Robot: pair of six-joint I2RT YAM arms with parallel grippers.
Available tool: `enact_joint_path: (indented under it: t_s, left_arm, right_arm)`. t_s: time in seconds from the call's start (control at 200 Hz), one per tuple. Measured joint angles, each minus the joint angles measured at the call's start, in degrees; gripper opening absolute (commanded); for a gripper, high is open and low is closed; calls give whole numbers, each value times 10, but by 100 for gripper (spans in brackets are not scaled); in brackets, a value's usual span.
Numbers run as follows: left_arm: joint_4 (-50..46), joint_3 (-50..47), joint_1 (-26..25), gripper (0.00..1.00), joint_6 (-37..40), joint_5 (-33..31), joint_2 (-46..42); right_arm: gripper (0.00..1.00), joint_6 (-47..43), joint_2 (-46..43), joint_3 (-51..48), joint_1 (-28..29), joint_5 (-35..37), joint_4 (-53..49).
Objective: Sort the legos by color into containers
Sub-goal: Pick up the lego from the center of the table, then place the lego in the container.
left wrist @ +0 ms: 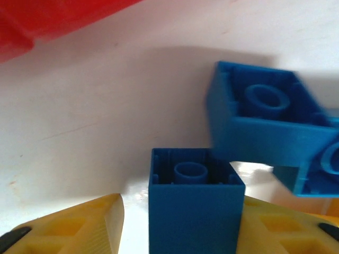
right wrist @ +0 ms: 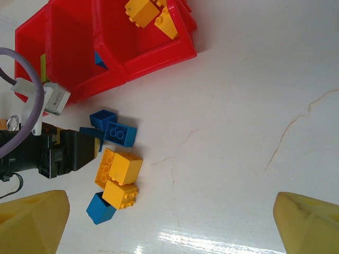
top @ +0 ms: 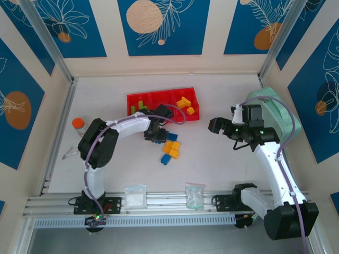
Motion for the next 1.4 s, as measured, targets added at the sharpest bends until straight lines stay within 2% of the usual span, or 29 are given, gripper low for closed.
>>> enact_joint_path:
  t_s: [0.4,0.76,1.03,1.211,1.396]
  left_arm:
    - [10,-20,9,28,-5,4,-5]
    - [21,-32,9,25,-3,-1,-55]
    - [-39,127,14,25,25,-38,-46]
    - [-64,250,36,27,43,-42,19]
    - [-87,334,61,35,57,-46,94]
  right_arm:
    - [99,0,0,0,0,0,0]
    - [99,0,0,0,0,0,0]
    - [99,0,0,0,0,0,0]
    - [99,0,-4,0,0,0,0]
    - [99,2,-6,0,0,7,-3]
